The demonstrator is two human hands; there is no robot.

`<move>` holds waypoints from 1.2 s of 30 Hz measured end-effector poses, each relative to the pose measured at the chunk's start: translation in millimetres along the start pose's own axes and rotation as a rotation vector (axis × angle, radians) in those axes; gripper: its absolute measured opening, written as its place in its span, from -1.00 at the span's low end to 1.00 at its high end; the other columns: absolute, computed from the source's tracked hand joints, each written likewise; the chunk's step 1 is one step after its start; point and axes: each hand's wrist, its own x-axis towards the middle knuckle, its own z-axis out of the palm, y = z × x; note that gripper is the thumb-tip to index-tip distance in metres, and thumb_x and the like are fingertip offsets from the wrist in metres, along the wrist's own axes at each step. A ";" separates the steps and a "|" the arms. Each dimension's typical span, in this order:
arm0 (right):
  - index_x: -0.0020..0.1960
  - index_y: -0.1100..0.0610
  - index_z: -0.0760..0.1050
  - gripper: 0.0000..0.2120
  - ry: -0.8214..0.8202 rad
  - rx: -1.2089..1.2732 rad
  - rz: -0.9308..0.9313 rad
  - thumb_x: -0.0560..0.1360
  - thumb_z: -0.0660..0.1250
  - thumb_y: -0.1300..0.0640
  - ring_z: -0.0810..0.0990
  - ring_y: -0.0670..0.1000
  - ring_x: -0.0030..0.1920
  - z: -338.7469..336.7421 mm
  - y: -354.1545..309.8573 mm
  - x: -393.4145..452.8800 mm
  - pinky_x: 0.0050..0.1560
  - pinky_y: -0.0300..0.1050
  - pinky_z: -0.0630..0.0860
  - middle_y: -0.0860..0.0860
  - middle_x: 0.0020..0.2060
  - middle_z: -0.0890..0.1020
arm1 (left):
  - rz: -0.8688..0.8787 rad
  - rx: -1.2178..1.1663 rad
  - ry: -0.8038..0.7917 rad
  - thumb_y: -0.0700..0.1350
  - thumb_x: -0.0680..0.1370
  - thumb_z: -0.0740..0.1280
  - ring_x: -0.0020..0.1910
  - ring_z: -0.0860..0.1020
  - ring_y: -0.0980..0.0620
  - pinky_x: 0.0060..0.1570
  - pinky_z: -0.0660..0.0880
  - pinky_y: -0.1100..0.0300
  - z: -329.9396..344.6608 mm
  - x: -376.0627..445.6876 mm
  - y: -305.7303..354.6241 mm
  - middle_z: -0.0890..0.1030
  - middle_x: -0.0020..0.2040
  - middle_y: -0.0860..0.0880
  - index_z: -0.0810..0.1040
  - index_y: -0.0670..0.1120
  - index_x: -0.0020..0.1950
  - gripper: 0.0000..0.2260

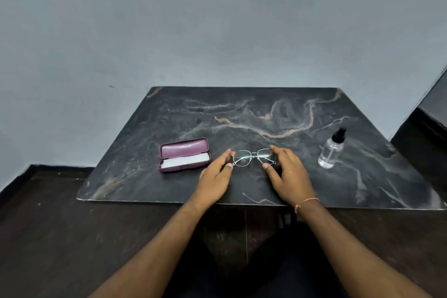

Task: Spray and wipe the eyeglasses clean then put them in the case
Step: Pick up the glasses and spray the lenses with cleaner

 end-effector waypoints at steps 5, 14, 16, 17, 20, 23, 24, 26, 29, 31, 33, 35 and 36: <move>0.55 0.09 0.45 -0.48 0.045 0.080 -0.006 0.65 0.42 -0.04 0.54 0.01 0.36 -0.5 -4.3 -8.5 0.40 -0.03 0.49 -0.04 0.35 0.57 | -0.010 -0.341 0.037 -0.34 0.79 0.13 0.37 0.62 0.31 0.38 0.51 0.38 -2.7 -2.8 6.4 0.69 0.42 0.02 0.49 -0.09 0.60 -0.58; 0.57 -0.03 0.42 -0.50 0.128 0.235 -0.052 0.66 0.41 -0.04 0.50 -0.22 0.38 -9.5 -0.7 3.0 0.44 -0.13 0.48 -0.29 0.34 0.48 | 0.063 -0.433 0.013 -0.14 0.72 0.41 0.28 0.74 0.05 0.23 0.60 0.28 11.1 30.3 19.8 0.79 0.25 0.04 0.71 -0.02 0.36 -0.78; 0.57 -0.08 0.41 -0.50 0.138 0.245 -0.059 0.66 0.41 -0.05 0.49 -0.23 0.39 -10.5 2.3 12.5 0.44 -0.13 0.49 -0.35 0.32 0.47 | 0.050 -0.458 0.020 -0.14 0.73 0.39 0.26 0.75 0.02 0.02 0.54 0.29 13.0 38.0 21.1 0.78 0.29 0.05 0.71 -0.01 0.37 -0.77; 0.57 -0.11 0.40 -0.50 0.139 0.243 -0.069 0.66 0.41 -0.05 0.49 -0.23 0.39 -9.9 3.0 17.5 0.43 -0.13 0.49 -0.39 0.32 0.45 | 0.045 -0.475 0.025 -0.16 0.74 0.37 0.24 0.75 0.03 -0.04 0.52 0.30 13.2 41.8 19.9 0.77 0.31 0.05 0.71 0.00 0.37 -0.77; 0.57 -0.14 0.39 -0.51 0.137 0.248 -0.110 0.67 0.38 -0.09 0.49 -0.21 0.39 -6.2 2.3 29.4 0.41 -0.08 0.51 -0.35 0.32 0.47 | 0.052 -0.526 0.036 -0.20 0.75 0.35 0.18 0.76 0.03 -0.06 0.56 0.33 11.0 48.9 14.2 0.74 0.36 0.06 0.68 0.01 0.40 -0.74; 0.59 -0.18 0.35 -0.49 0.124 0.237 -0.130 0.67 0.30 -0.20 0.50 -0.17 0.38 -3.0 3.8 35.1 0.40 -0.07 0.51 -0.29 0.36 0.48 | 0.104 -0.495 0.079 -0.24 0.73 0.37 0.12 0.78 -0.01 -0.01 0.61 0.30 10.9 50.5 8.9 0.75 0.34 0.09 0.66 0.05 0.41 -0.70; 0.60 -0.20 0.33 -0.48 0.121 0.233 -0.133 0.67 0.29 -0.21 0.51 -0.16 0.36 -2.6 4.3 35.3 0.39 -0.08 0.52 -0.31 0.37 0.47 | 0.124 -0.488 0.111 -0.27 0.72 0.38 0.08 0.79 -0.02 0.01 0.63 0.29 12.6 50.4 6.7 0.76 0.32 0.08 0.67 0.04 0.40 -0.69; 0.62 -0.21 0.31 -0.47 0.124 0.222 -0.147 0.68 0.28 -0.22 0.51 -0.16 0.33 -2.3 3.5 34.4 0.35 -0.08 0.54 -0.33 0.37 0.45 | 0.171 -0.483 0.177 -0.34 0.69 0.39 -0.03 0.79 -0.02 0.02 0.65 0.29 16.5 50.6 2.8 0.78 0.26 0.04 0.69 -0.01 0.35 -0.68; 0.63 -0.18 0.31 -0.46 0.137 0.213 -0.153 0.69 0.28 -0.21 0.51 -0.14 0.32 -2.7 3.3 32.8 0.29 -0.02 0.59 -0.27 0.38 0.47 | 0.232 -0.443 0.246 -0.44 0.67 0.36 -0.13 0.77 0.03 -0.02 0.66 0.29 23.5 51.4 0.1 0.80 0.19 0.03 0.70 -0.03 0.26 -0.64; 0.64 -0.17 0.29 -0.46 0.150 0.210 -0.155 0.70 0.27 -0.20 0.51 -0.12 0.33 -4.2 4.2 30.8 0.26 0.00 0.61 -0.24 0.39 0.46 | 0.286 -0.386 0.279 -0.43 0.69 0.33 -0.12 0.77 0.05 -0.04 0.66 0.29 27.8 49.5 2.1 0.80 0.15 0.05 0.70 0.02 0.26 -0.62; 0.66 -0.14 0.29 -0.45 0.171 0.213 -0.157 0.70 0.27 -0.19 0.52 -0.08 0.31 -5.9 4.8 28.8 0.21 0.04 0.62 -0.22 0.38 0.46 | 0.342 -0.323 0.308 -0.36 0.72 0.33 -0.11 0.77 0.05 -0.08 0.65 0.30 31.2 47.2 5.0 0.78 0.15 0.06 0.70 0.12 0.27 -0.62; 0.66 -0.07 0.30 -0.44 0.200 0.218 -0.165 0.70 0.25 -0.19 0.53 -0.05 0.29 -6.8 4.5 27.4 0.17 0.07 0.64 -0.19 0.37 0.46 | 0.400 -0.256 0.348 -0.29 0.75 0.32 -0.08 0.76 0.03 -0.12 0.66 0.24 31.6 46.5 6.1 0.73 0.17 0.04 0.69 0.27 0.28 -0.57; 0.66 -0.05 0.30 -0.43 0.214 0.217 -0.168 0.71 0.24 -0.19 0.54 -0.05 0.29 -6.9 4.0 26.7 0.16 0.06 0.64 -0.18 0.37 0.45 | 0.428 -0.222 0.368 -0.25 0.76 0.31 -0.04 0.75 0.01 -0.11 0.68 0.17 31.3 45.9 5.4 0.70 0.17 0.06 0.67 0.31 0.31 -0.58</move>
